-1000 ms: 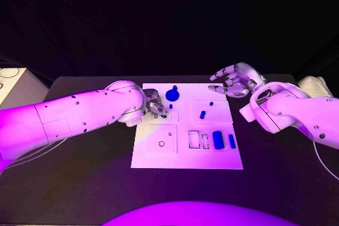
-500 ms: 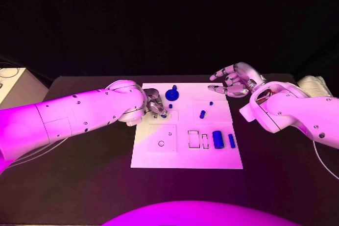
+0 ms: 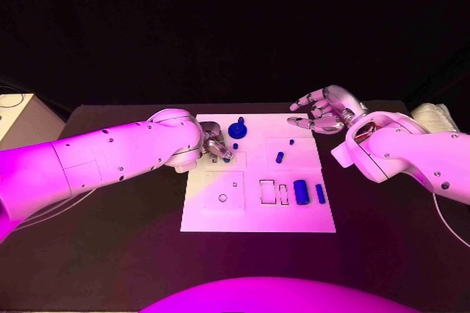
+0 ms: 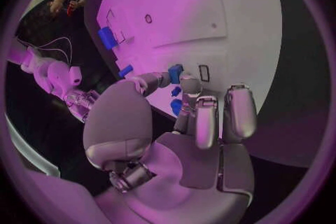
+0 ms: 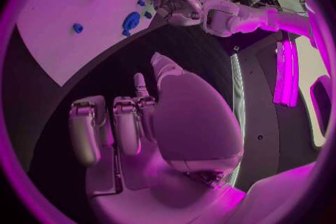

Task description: Assemble the parts on the task board

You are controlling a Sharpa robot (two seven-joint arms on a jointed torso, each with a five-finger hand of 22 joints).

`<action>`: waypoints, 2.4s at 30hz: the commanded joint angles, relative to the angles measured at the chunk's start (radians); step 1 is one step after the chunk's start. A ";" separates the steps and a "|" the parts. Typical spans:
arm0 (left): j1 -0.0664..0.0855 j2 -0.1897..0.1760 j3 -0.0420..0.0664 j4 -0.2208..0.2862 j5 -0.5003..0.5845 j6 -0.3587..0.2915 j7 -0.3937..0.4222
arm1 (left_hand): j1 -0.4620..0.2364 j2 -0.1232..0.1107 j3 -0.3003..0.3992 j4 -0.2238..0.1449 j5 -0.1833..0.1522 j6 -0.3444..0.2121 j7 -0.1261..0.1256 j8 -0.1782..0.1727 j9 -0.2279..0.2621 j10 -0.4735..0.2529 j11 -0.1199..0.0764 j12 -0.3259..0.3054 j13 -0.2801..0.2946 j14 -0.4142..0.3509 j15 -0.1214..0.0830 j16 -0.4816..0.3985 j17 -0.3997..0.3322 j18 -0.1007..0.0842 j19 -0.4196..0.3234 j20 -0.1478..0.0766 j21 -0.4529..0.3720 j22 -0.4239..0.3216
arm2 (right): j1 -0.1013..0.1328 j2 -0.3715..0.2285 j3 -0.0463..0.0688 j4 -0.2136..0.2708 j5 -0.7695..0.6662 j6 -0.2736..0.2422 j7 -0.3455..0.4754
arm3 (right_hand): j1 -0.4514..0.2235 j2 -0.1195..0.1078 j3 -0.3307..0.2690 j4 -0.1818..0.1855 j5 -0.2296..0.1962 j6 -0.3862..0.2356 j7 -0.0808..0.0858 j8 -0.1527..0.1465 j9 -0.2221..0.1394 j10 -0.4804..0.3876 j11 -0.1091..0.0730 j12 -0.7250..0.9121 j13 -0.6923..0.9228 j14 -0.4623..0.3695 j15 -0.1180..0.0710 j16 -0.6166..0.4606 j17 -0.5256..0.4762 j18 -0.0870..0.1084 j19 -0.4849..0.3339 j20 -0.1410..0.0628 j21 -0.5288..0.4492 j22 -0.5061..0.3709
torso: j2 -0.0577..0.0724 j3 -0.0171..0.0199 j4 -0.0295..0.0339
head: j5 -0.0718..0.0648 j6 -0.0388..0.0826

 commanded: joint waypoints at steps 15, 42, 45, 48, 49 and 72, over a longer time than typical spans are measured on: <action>-0.004 0.012 -0.003 -0.023 -0.013 0.040 -0.005 | -0.034 0.025 -0.117 -0.025 -0.017 0.043 -0.020 -0.032 0.001 0.001 -0.004 0.004 0.003 0.096 -0.012 0.003 0.246 -0.021 0.009 -0.009 -0.008 -0.002 | -0.001 0.000 0.000 0.000 -0.002 0.015 0.004 | -0.014 0.002 0.003 0.003 0.001 0.003 -0.001 0.003 -0.002 0.036 0.004 -0.005 0.198 0.094 0.006 -0.007 0.222 -0.012 0.102 0.001 -0.002 0.259 | -0.001 -0.0005 0.0005 | -0.003 -0.001; -0.008 -0.005 0.000 -0.012 -0.013 0.028 -0.003 | -0.016 0.019 -0.328 0.133 -0.168 0.054 -0.014 -0.054 0.008 -0.007 0.001 0.008 0.006 0.093 -0.008 0.000 0.240 -0.021 0.011 -0.005 -0.012 0.000 | -0.003 -0.002 0.000 -0.001 -0.001 0.016 0.006 | -0.026 0.003 0.002 0.005 -0.001 0.002 -0.001 0.003 -0.003 0.034 0.004 -0.007 0.196 0.093 0.006 -0.009 0.219 -0.012 0.100 0.001 -0.006 0.256 | -0.001 -0.0008 0.0005 | -0.007 0.003; -0.009 -0.012 0.007 0.000 -0.003 0.007 -0.001 | -0.040 0.031 -0.357 0.135 -0.215 0.055 -0.013 -0.058 0.009 -0.007 0.002 0.008 0.005 0.093 -0.007 -0.001 0.239 -0.021 0.011 -0.004 -0.013 0.000 | -0.004 -0.002 0.000 -0.002 0.000 0.016 0.007 | -0.028 0.003 0.002 0.005 -0.002 0.002 -0.001 0.003 -0.003 0.035 0.004 -0.006 0.197 0.092 0.006 -0.010 0.217 -0.011 0.099 0.001 -0.006 0.256 | 0.000 -0.0010 0.0005 | -0.008 0.006; -0.009 -0.018 0.018 0.011 0.013 -0.026 0.002 | -0.053 0.036 -0.374 0.135 -0.239 0.053 -0.013 -0.061 0.010 -0.013 0.003 0.004 -0.002 0.090 -0.006 -0.004 0.232 -0.019 0.007 -0.003 -0.015 -0.005 | -0.004 -0.001 0.000 -0.004 0.001 0.016 0.007 | -0.029 0.004 0.002 0.005 -0.002 0.002 -0.001 0.003 -0.004 0.035 0.004 -0.006 0.196 0.092 0.006 -0.010 0.217 -0.011 0.099 0.001 -0.006 0.256 | -0.002 -0.0011 0.0008 | -0.012 0.006; -0.009 -0.019 0.021 0.014 0.015 -0.032 0.003 | -0.054 0.037 -0.377 0.135 -0.243 0.050 -0.012 -0.062 0.010 -0.017 0.004 0.000 -0.008 0.088 -0.006 -0.006 0.227 -0.018 0.004 -0.003 -0.017 -0.010 | -0.004 -0.001 0.000 -0.005 0.001 0.016 0.007 | -0.031 0.004 0.002 0.005 -0.002 0.002 -0.001 0.003 -0.004 0.034 0.004 -0.007 0.196 0.092 0.006 -0.010 0.217 -0.011 0.099 0.001 -0.006 0.256 | -0.002 -0.0008 0.0010 | -0.012 0.006; 0.023 -0.060 0.113 -0.034 0.103 0.019 0.020 | 0.069 0.053 -0.404 0.132 -0.230 -0.052 0.043 -0.144 -0.027 -0.172 0.053 -0.079 -0.145 0.034 0.037 -0.059 0.117 0.010 -0.105 0.032 -0.086 -0.144 | -0.005 0.002 0.000 -0.015 0.003 0.019 0.005 | -0.037 0.006 0.002 0.005 -0.002 0.001 -0.001 0.003 -0.005 0.034 0.004 -0.007 0.196 0.092 0.006 -0.010 0.217 -0.011 0.099 0.001 -0.007 0.256 | 0.001 0.0018 0.0000 | -0.002 0.030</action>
